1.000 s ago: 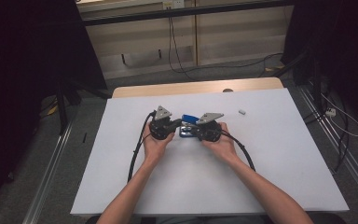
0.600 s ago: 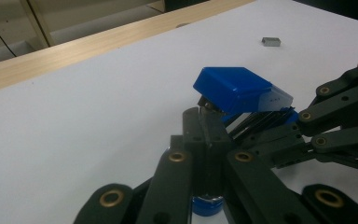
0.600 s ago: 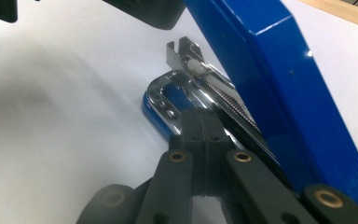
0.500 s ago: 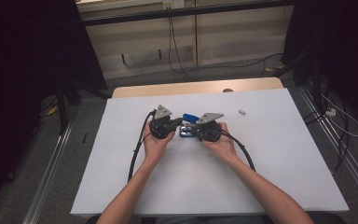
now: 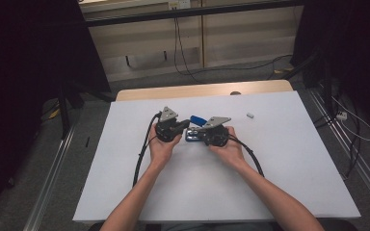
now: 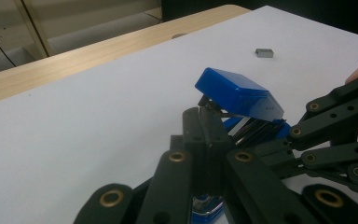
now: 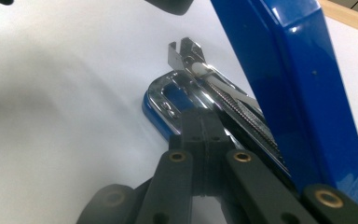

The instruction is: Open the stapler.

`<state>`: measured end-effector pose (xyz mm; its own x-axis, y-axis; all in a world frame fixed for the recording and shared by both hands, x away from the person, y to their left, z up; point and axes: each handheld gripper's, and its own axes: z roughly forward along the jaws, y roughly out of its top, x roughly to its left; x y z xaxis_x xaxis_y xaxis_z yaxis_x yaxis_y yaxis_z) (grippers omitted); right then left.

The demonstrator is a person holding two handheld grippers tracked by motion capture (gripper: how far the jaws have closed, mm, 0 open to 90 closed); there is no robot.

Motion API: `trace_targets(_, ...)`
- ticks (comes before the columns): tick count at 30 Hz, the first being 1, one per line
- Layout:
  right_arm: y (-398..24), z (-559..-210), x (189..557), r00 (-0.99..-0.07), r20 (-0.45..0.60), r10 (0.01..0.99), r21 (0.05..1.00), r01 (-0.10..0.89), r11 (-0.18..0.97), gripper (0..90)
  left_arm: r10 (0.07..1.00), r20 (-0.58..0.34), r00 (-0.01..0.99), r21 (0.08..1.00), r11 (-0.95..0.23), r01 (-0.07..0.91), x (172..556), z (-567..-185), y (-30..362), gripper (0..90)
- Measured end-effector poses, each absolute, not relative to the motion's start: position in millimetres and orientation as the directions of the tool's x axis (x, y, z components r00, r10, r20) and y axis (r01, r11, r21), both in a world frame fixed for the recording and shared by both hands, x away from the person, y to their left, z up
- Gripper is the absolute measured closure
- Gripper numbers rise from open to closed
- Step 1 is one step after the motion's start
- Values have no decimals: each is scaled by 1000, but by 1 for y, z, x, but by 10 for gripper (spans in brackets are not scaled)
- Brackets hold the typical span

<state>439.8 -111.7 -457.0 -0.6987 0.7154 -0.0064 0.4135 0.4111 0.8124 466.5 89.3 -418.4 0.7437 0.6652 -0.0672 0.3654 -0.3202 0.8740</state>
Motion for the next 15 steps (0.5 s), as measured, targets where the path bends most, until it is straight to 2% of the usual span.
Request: trace_targets(15, -103, -447, 434, -676, 3, 737, 878, 355, 322, 900, 667, -62, 743, 874, -323, 363, 467, -417, 89, 900)
